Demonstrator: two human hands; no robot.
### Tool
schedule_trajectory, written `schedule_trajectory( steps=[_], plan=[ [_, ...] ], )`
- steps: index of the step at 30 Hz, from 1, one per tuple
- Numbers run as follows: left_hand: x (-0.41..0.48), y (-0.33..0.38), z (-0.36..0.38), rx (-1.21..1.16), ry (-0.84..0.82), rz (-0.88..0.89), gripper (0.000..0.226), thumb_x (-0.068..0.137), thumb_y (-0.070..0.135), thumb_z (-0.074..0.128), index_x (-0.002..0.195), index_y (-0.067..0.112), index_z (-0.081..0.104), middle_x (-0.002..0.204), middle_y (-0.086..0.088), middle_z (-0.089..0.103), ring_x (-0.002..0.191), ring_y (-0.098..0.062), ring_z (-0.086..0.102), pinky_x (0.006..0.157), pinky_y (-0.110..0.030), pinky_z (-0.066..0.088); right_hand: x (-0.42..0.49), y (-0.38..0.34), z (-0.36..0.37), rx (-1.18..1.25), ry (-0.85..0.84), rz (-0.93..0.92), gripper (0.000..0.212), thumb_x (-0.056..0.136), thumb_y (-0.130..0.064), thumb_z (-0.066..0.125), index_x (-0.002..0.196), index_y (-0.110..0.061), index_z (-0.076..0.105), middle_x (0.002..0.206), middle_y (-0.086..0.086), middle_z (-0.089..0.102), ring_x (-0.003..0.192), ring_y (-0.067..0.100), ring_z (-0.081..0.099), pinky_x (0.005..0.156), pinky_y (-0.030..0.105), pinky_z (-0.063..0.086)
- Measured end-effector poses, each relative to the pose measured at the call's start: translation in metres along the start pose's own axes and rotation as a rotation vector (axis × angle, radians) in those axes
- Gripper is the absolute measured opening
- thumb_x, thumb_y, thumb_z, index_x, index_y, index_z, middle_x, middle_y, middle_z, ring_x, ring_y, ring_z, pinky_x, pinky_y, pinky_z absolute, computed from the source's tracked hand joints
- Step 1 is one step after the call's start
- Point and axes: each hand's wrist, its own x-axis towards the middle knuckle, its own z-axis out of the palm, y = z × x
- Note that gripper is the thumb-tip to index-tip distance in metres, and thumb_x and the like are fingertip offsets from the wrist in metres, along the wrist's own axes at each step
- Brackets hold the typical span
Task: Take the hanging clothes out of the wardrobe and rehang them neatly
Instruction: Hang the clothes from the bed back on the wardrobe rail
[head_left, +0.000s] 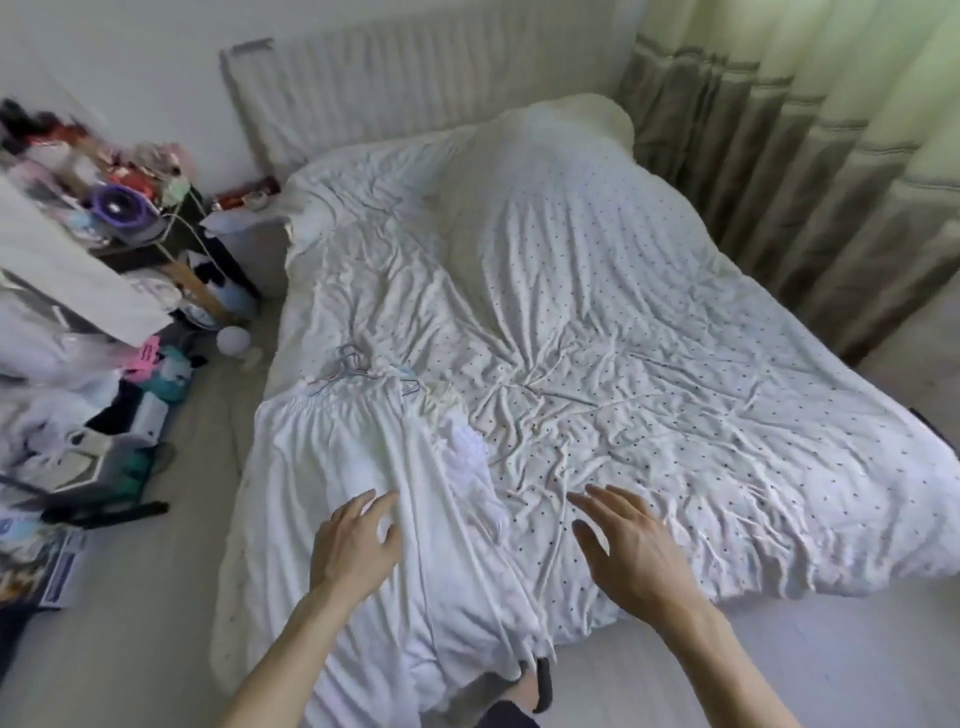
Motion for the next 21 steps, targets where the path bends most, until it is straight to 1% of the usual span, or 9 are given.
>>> schedule_trajectory(
  steps=[2, 5, 7, 10, 13, 16, 21],
  plan=[
    [-0.014, -0.031, 0.004, -0.007, -0.026, -0.08, 0.05, 0.098, 0.04, 0.048, 0.148, 0.038, 0.042, 0.153, 0.007, 0.042, 0.14, -0.015, 0.039, 0.111, -0.033, 0.036, 0.008, -0.023, 0.018, 0.005, -0.063, -0.074, 0.045, 0.103, -0.047, 0.036, 0.146, -0.037, 0.045, 0.154, -0.011, 0.042, 0.145, 0.015, 0.032, 0.117, 0.031, 0.028],
    [-0.023, -0.067, 0.009, -0.012, -0.066, -0.157, 0.051, 0.097, 0.042, 0.046, 0.148, 0.039, 0.041, 0.153, 0.007, 0.042, 0.138, -0.016, 0.041, 0.109, -0.037, 0.039, 0.02, -0.052, 0.042, 0.007, -0.163, -0.136, 0.045, 0.103, -0.047, 0.037, 0.147, -0.038, 0.043, 0.155, -0.013, 0.04, 0.146, 0.013, 0.028, 0.116, 0.029, 0.029],
    [-0.022, -0.086, 0.011, -0.037, -0.091, -0.211, 0.051, 0.097, 0.043, 0.045, 0.148, 0.04, 0.04, 0.154, 0.008, 0.041, 0.139, -0.016, 0.041, 0.11, -0.038, 0.039, 0.03, -0.066, 0.06, 0.0, -0.235, -0.164, 0.046, 0.103, -0.047, 0.036, 0.147, -0.037, 0.042, 0.156, -0.012, 0.038, 0.147, 0.014, 0.027, 0.117, 0.031, 0.03],
    [-0.008, -0.113, 0.011, -0.065, -0.131, -0.241, 0.051, 0.096, 0.044, 0.043, 0.147, 0.042, 0.039, 0.154, 0.01, 0.039, 0.14, -0.015, 0.039, 0.111, -0.04, 0.038, 0.051, -0.087, 0.088, -0.035, -0.33, -0.188, 0.046, 0.102, -0.047, 0.035, 0.147, -0.037, 0.042, 0.156, -0.009, 0.039, 0.147, 0.018, 0.028, 0.118, 0.034, 0.029],
    [0.018, -0.14, 0.007, -0.082, -0.162, -0.26, 0.05, 0.098, 0.041, 0.045, 0.148, 0.037, 0.04, 0.154, 0.011, 0.039, 0.141, -0.016, 0.038, 0.111, -0.039, 0.037, 0.081, -0.109, 0.115, -0.076, -0.41, -0.183, 0.047, 0.103, -0.046, 0.036, 0.148, -0.036, 0.041, 0.156, -0.008, 0.038, 0.147, 0.018, 0.027, 0.119, 0.035, 0.029],
    [0.056, -0.17, 0.002, -0.068, -0.185, -0.262, 0.051, 0.098, 0.04, 0.046, 0.148, 0.037, 0.039, 0.155, 0.01, 0.037, 0.141, -0.017, 0.037, 0.112, -0.039, 0.035, 0.122, -0.133, 0.141, -0.106, -0.479, -0.165, 0.048, 0.103, -0.046, 0.034, 0.149, -0.035, 0.039, 0.157, -0.008, 0.036, 0.147, 0.018, 0.027, 0.118, 0.036, 0.03],
    [0.147, -0.227, -0.004, -0.026, -0.254, -0.251, 0.053, 0.099, 0.041, 0.044, 0.151, 0.032, 0.036, 0.158, 0.002, 0.034, 0.145, -0.021, 0.032, 0.115, -0.042, 0.032, 0.205, -0.174, 0.185, -0.134, -0.614, -0.122, 0.048, 0.103, -0.044, 0.035, 0.15, -0.034, 0.036, 0.155, -0.011, 0.037, 0.147, 0.018, 0.026, 0.116, 0.035, 0.031]
  ],
)
